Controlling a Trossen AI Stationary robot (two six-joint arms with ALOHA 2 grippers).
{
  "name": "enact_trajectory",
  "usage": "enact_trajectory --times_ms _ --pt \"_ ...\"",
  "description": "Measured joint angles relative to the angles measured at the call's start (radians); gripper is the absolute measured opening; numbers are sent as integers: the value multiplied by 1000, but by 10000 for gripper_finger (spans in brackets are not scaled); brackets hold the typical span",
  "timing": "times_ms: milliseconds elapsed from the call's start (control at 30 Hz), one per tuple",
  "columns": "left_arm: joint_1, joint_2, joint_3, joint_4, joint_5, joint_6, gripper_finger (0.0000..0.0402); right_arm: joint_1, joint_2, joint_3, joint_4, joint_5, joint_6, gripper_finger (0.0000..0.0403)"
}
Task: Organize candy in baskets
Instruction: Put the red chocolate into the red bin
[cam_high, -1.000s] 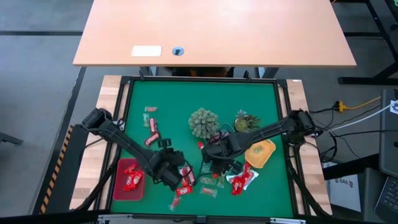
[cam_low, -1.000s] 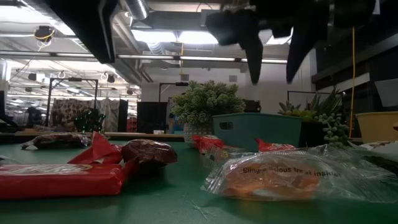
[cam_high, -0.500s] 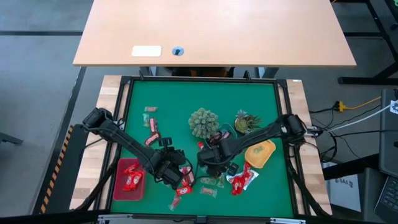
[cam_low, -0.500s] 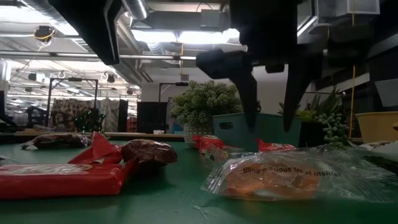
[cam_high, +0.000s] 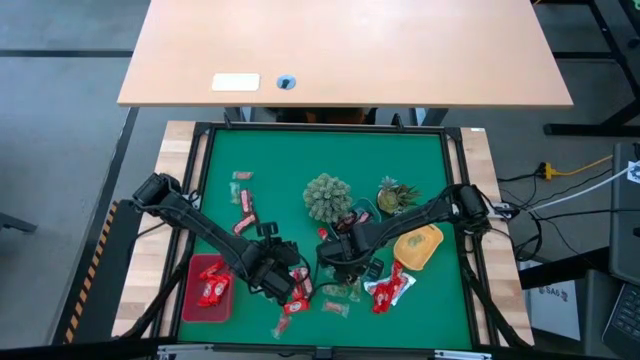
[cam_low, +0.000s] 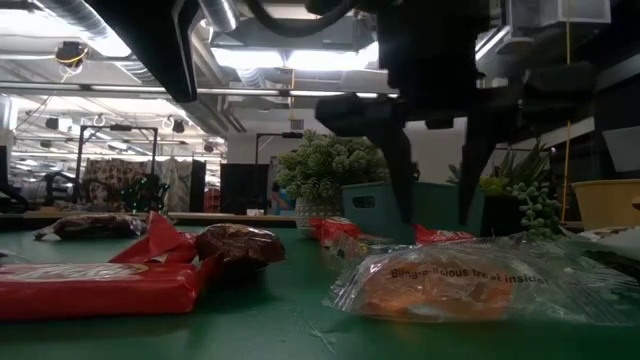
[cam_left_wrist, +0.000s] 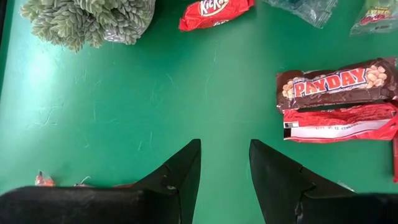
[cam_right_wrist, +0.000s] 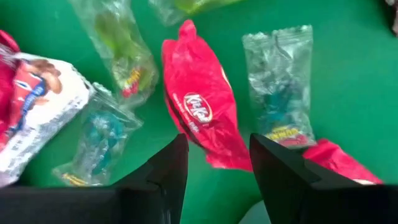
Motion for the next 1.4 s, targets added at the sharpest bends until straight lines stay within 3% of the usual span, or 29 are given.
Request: enact_trajectory --times_ms 467,967,1400 --pt "0 0 0 12 0 0 131 -13 26 0 -8 -71 -19 162" --pt "0 0 0 34 0 -1 131 -11 26 0 -28 -69 -15 8" --pt "0 0 0 78 -21 -4 131 -11 25 45 -140 -30 110 3"
